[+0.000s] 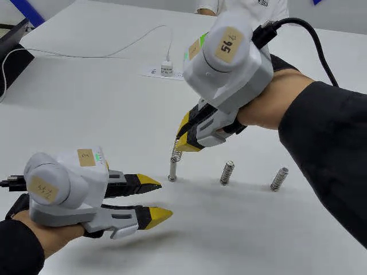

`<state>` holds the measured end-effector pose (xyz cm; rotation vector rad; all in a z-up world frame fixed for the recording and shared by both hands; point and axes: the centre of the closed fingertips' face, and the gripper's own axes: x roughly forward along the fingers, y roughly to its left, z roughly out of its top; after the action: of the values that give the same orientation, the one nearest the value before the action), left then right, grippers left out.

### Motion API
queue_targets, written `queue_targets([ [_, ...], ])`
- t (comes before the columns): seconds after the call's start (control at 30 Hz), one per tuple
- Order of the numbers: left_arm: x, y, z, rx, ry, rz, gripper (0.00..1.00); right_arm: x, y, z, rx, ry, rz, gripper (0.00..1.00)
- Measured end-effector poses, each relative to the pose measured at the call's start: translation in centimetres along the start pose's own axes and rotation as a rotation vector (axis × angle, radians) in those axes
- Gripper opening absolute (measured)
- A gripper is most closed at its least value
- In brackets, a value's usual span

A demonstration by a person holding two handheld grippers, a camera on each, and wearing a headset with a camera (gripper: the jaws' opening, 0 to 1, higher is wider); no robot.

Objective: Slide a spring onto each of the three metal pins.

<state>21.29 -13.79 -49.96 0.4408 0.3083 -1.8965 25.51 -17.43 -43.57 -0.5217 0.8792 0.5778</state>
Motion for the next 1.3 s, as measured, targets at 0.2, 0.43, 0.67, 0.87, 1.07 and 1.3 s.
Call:
queue_targets([
  [0.2, 0.0, 0.1, 0.0, -0.002, 0.002, 0.001, 0.32, 0.8, -0.4, -0.3, -0.003, 0.022, 0.001, 0.11],
  [0.43, -0.1, 0.1, -0.3, -0.007, 0.004, 0.004, 0.32, 1.5, -0.2, -0.6, 0.001, 0.034, 0.019, 0.11],
  [0.67, -0.1, 0.2, -0.4, -0.01, 0.005, 0.006, 0.32, 2.3, -0.2, -0.9, 0.009, 0.048, 0.03, 0.11],
  [0.87, 0.0, 0.3, -0.4, -0.013, 0.006, 0.005, 0.31, 3.4, 0.0, -1.4, 0.018, 0.065, 0.039, 0.12],
  [1.07, -0.1, 0.4, -0.6, -0.016, 0.008, 0.005, 0.31, 4.3, 0.2, -2.0, 0.03, 0.078, 0.043, 0.12],
  [1.3, -0.1, 0.5, -0.7, -0.019, 0.01, 0.007, 0.31, 5.2, 0.2, -2.6, 0.042, 0.084, 0.044, 0.12],
])
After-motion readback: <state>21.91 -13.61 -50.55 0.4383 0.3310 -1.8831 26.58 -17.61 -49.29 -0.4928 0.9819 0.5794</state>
